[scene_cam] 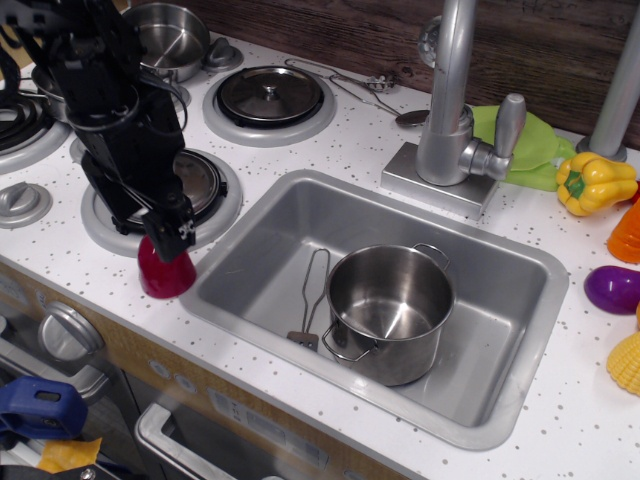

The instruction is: Put sweet potato in pot which is in sink

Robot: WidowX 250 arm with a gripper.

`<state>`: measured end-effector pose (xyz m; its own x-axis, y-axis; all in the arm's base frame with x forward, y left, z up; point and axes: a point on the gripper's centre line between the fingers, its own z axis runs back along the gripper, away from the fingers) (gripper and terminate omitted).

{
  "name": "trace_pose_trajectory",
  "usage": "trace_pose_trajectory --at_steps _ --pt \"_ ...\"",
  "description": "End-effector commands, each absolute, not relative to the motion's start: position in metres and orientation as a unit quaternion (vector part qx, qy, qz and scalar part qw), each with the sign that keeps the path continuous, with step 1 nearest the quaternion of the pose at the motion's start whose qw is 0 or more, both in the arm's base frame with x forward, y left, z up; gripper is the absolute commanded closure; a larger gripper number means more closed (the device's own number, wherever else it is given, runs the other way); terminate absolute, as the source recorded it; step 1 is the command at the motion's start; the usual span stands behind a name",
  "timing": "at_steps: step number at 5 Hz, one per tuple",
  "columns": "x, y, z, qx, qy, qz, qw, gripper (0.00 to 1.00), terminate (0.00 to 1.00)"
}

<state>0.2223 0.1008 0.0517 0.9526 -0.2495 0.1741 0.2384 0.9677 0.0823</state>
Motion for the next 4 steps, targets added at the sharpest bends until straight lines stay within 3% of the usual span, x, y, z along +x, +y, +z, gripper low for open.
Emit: trace_pose_trajectory --at_steps 1,4 --pt "0.226 0.107 0.038 0.017 -0.111 -0.106 0.988 0.00 0.00" --pt "0.224 0.108 0.016 0.007 -0.148 -0.090 0.985 0.00 0.00"
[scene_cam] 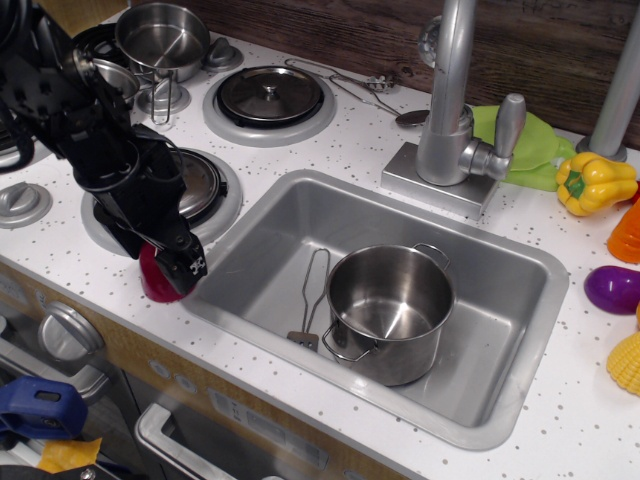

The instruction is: Put sweet potato in pot which is in sink

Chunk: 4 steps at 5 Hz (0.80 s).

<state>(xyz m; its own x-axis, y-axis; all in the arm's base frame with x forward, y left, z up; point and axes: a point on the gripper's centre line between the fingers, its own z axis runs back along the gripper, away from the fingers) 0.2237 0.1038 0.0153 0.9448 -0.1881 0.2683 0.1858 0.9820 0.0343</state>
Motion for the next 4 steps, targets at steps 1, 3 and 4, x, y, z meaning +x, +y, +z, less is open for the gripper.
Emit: trace_pose_trajectory --at_steps 1,3,4 --pt "0.223 0.107 0.011 0.005 -0.157 -0.073 0.985 1.00 0.00" --pt "0.226 0.088 0.044 0.007 -0.157 -0.096 0.983 1.00 0.00" --pt "0.241 0.060 0.076 0.033 -0.161 -0.103 0.981 1.00 0.00"
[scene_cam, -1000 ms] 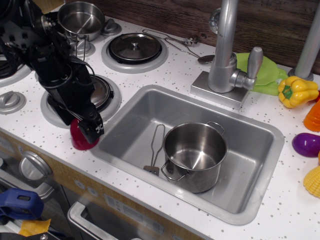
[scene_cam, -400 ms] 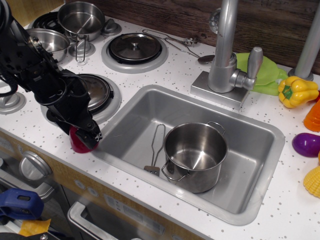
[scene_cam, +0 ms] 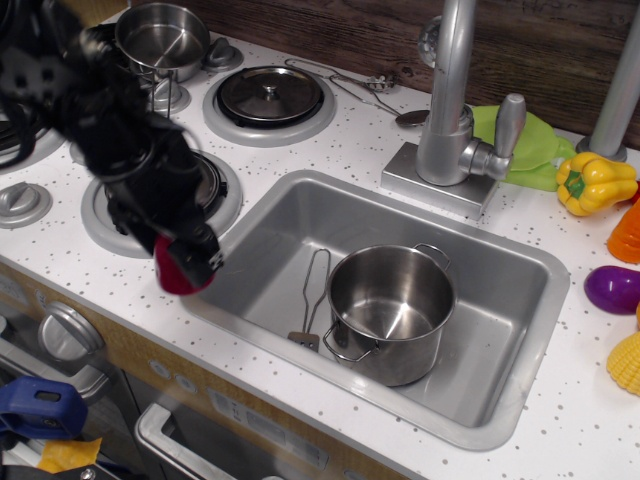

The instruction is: Put sweet potato in pot which is in sink

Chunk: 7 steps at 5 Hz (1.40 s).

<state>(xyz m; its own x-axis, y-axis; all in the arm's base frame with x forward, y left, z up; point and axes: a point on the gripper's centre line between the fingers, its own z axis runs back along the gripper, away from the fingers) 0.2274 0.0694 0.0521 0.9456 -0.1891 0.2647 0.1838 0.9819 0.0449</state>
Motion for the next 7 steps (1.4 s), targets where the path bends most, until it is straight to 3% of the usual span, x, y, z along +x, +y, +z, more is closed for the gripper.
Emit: trace_pose_trajectory --at_steps 1,2,4,6,7 --pt "0.260 0.034 0.092 0.032 -0.169 -0.104 0.980 1.00 0.00" --pt "0.281 0.001 0.090 0.049 -0.178 -0.097 0.978 0.00 0.00" --pt "0.310 -0.042 0.070 0.033 -0.199 -0.098 0.974 0.00 0.00" --pt "0.310 -0.042 0.070 0.033 -0.199 -0.098 0.974 0.00 0.00" --pt "0.310 -0.042 0.070 0.033 -0.199 -0.098 0.974 0.00 1.00"
